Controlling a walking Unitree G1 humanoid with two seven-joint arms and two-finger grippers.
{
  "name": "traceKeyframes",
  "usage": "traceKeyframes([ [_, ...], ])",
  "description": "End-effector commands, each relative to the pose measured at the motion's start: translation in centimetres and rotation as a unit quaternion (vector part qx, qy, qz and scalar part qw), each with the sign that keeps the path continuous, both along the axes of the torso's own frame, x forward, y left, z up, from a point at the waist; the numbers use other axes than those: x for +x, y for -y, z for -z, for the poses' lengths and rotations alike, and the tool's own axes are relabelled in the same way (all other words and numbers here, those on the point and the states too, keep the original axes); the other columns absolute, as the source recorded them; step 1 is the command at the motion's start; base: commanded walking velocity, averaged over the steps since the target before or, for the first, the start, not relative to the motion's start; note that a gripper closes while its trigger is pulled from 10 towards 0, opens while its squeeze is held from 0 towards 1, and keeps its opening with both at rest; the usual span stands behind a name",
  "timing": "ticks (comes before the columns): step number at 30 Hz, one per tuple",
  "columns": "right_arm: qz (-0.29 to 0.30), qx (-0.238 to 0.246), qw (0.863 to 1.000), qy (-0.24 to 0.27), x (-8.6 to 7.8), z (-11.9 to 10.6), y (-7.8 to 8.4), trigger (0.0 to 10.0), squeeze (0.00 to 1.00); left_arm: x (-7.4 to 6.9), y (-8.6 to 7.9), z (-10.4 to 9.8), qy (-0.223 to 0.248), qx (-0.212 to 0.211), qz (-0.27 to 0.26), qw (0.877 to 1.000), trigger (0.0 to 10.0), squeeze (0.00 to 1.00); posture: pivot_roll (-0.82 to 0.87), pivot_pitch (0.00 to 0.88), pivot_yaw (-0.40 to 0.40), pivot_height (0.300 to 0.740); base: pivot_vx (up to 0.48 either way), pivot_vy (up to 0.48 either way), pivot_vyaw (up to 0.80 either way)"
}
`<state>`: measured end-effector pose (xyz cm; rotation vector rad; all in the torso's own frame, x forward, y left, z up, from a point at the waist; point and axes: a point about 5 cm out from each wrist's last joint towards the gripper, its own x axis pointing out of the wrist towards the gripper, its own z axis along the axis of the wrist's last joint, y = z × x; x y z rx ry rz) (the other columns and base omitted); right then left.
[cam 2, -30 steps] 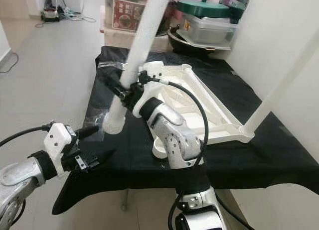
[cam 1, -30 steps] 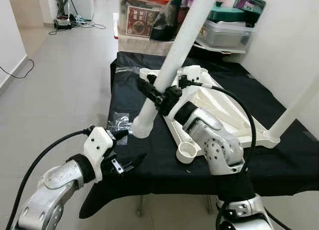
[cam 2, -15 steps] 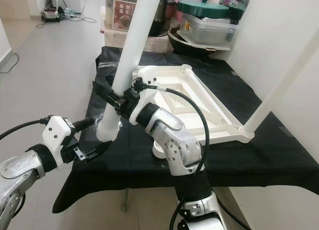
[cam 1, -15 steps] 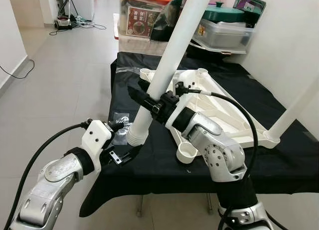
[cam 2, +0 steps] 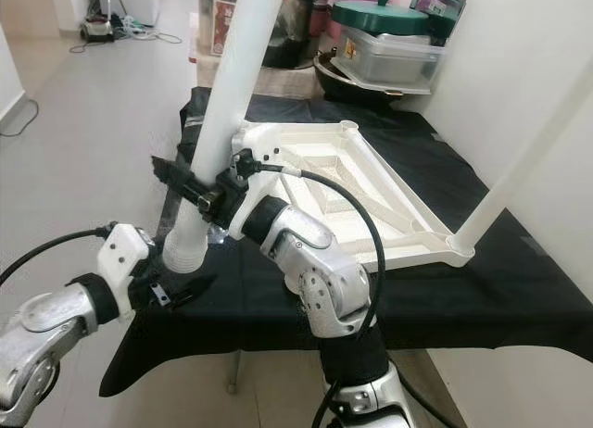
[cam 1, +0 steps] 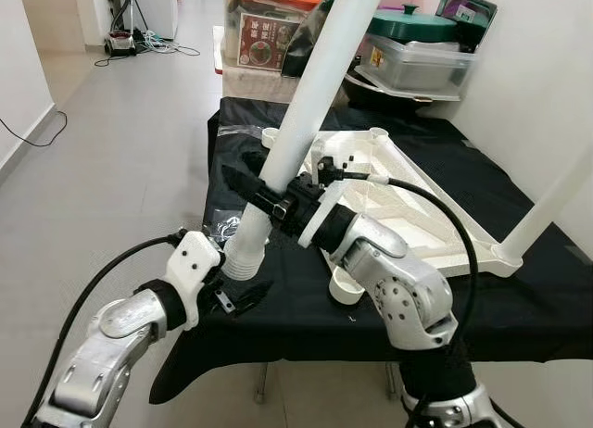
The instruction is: Building children table
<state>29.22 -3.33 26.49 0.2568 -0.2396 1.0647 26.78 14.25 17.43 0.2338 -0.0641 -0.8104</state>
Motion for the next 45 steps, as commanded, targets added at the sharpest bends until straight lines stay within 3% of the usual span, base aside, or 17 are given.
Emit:
traceKeyframes([
  [1,-0.008,0.001,1.000,0.004,-0.4,0.0,0.0,10.0,0.00,0.1,0.6,0.2,0.001,0.004,0.011,1.000,10.0,0.00,0.08,0.000,-0.130,0.740,0.000,0.000,0.00],
  [12,-0.039,-0.012,0.999,0.007,-1.6,0.5,-0.7,10.0,0.00,0.6,1.1,-0.2,0.017,0.003,0.013,1.000,9.6,0.00,0.08,0.000,-0.131,0.740,0.000,0.000,0.00],
  [13,-0.038,-0.013,0.999,0.006,-1.6,0.6,-0.7,10.0,0.00,0.6,1.1,-0.2,0.018,0.003,0.013,1.000,6.0,0.00,0.08,0.000,-0.131,0.740,0.000,0.000,0.00],
  [16,-0.038,-0.013,0.999,0.006,-1.6,0.6,-0.7,10.0,0.00,0.6,1.1,-0.2,0.018,0.003,0.013,1.000,6.0,0.00,0.08,0.000,-0.131,0.740,0.000,0.000,0.00],
  [17,-0.037,-0.014,0.999,0.005,-1.6,0.6,-0.7,10.0,0.00,0.6,1.2,-0.2,0.018,0.001,0.015,1.000,0.0,0.00,0.08,0.000,-0.132,0.740,0.000,0.000,0.00],
  [27,-0.032,-0.017,0.999,0.003,-1.5,0.7,-0.5,10.0,0.00,0.3,1.2,-0.1,0.022,0.001,0.019,1.000,0.0,0.00,0.08,0.000,-0.134,0.740,0.000,0.000,0.00],
  [28,-0.030,-0.016,0.999,0.000,-1.4,0.8,-0.5,10.0,0.57,0.3,1.3,-0.1,0.022,0.002,0.020,1.000,0.0,0.00,0.08,0.000,-0.137,0.740,0.000,0.000,0.00],
  [29,-0.030,-0.016,0.999,0.000,-1.4,0.8,-0.5,10.0,0.57,0.3,1.3,-0.1,0.022,0.002,0.020,1.000,0.0,0.00,0.08,0.000,-0.137,0.740,0.000,0.000,0.00],
  [31,-0.029,-0.015,0.999,-0.004,-1.2,0.8,-0.4,10.0,0.67,0.2,1.3,-0.1,0.022,0.006,0.024,0.999,0.0,0.00,0.08,0.000,-0.138,0.740,0.000,0.000,0.00],
  [32,-0.031,-0.008,0.999,-0.010,-1.1,0.9,-0.3,10.0,1.00,0.1,1.3,-0.2,0.022,0.010,0.029,0.999,1.1,0.00,0.08,0.000,-0.140,0.740,0.000,0.000,0.00],
  [33,-0.031,-0.008,0.999,-0.010,-1.1,0.9,-0.3,10.0,1.00,0.1,1.3,-0.2,0.022,0.010,0.029,0.999,1.1,0.00,0.08,0.000,-0.140,0.740,0.000,0.000,0.00],
  [34,-0.030,-0.004,0.999,-0.013,-0.9,1.0,0.0,10.0,1.00,-0.3,1.3,-0.4,0.021,0.017,0.043,0.999,5.6,0.00,0.08,0.000,-0.140,0.740,0.000,0.000,0.00],
  [38,-0.030,-0.003,0.999,-0.012,-0.8,1.1,0.1,10.0,1.00,-0.5,1.2,-0.5,0.021,0.019,0.050,0.998,5.6,0.00,0.08,0.000,-0.140,0.740,0.000,0.000,0.00],
  [39,-0.030,-0.005,0.999,-0.011,-0.6,1.2,0.3,10.0,1.00,-0.9,1.3,-0.5,0.018,0.023,0.062,0.998,9.1,0.00,0.09,0.000,-0.143,0.740,0.000,0.000,0.00],
  [40,-0.039,-0.004,0.999,-0.006,-0.5,1.3,0.6,10.0,0.94,-1.5,1.3,-0.4,0.013,0.029,0.082,0.996,9.5,0.00,0.09,0.000,-0.145,0.740,0.000,0.000,0.00],
  [41,-0.053,0.000,0.999,-0.001,-0.5,1.3,0.9,10.0,0.03,-2.2,1.3,-0.3,0.007,0.039,0.102,0.994,10.0,0.00,0.10,0.000,-0.148,0.740,0.000,0.000,0.00],
  [45,-0.081,0.005,0.997,0.003,-0.5,1.3,1.4,10.0,0.00,-3.1,1.3,-0.2,-0.003,0.050,0.129,0.990,9.7,0.00,0.10,0.000,-0.149,0.740,0.000,0.000,0.00],
])
